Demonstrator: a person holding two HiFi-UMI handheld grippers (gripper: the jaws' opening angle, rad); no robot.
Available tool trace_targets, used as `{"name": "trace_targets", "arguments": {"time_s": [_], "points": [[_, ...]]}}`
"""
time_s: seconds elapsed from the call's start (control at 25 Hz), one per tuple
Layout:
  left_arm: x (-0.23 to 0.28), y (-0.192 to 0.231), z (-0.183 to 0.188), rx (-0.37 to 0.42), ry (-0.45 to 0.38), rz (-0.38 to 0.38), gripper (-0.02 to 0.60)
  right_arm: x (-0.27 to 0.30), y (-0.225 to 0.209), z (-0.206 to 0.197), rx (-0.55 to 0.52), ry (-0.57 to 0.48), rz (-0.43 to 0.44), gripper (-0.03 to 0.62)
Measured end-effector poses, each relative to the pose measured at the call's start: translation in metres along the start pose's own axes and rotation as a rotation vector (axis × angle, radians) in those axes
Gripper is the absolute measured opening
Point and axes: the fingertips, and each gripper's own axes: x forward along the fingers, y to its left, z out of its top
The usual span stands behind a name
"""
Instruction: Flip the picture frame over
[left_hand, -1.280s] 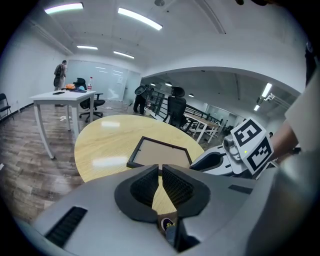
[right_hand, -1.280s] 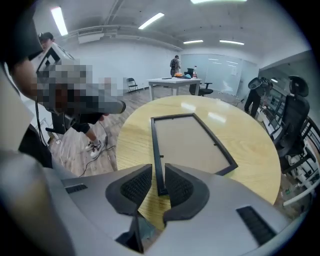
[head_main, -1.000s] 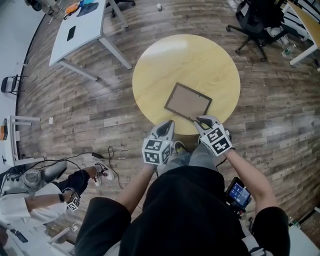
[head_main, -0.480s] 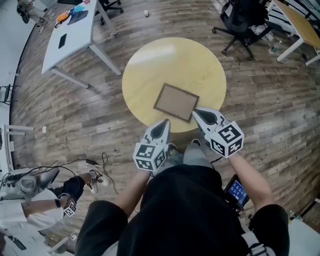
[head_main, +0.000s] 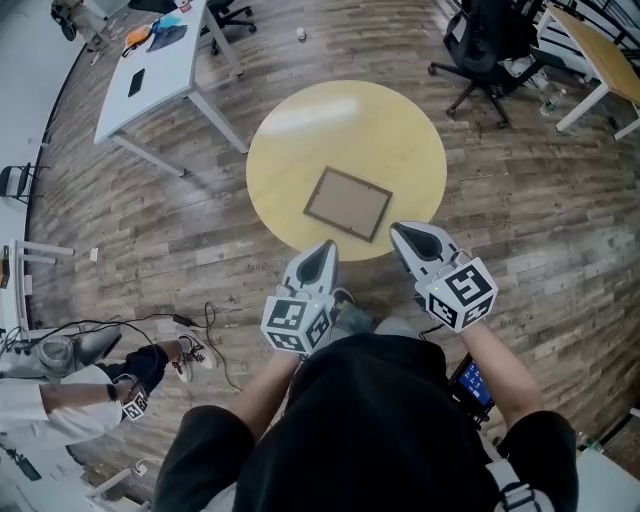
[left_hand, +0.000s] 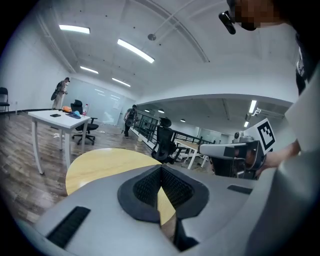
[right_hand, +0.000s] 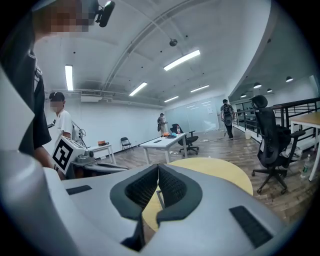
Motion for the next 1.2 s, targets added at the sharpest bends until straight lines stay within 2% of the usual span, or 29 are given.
{"name": "trace_targets", "arguments": {"time_s": [0.28, 0.56, 0.8, 1.2], "points": [[-0.022, -0.067, 0.026, 0.043, -0.080, 0.021, 0.023, -0.063, 0.022, 0.033, -0.024, -0.090, 0.037, 0.018], [-0.028, -0.121, 0.009, 0.049, -0.105, 0.062, 0.023, -0.115, 0.026, 0.031, -0.048, -0.131, 0.061, 0.018], [-0.033, -0.138, 0.005, 0.053, -0.117, 0.094, 0.023, -0.131, 0.026, 0.026, -0.036, -0.133, 0.089, 0.018], [-0.041, -0.131, 0.013, 0.061, -0.128, 0.139, 0.023, -0.127, 0.035, 0.033, -0.056, -0.128, 0.146, 0.018]]}}
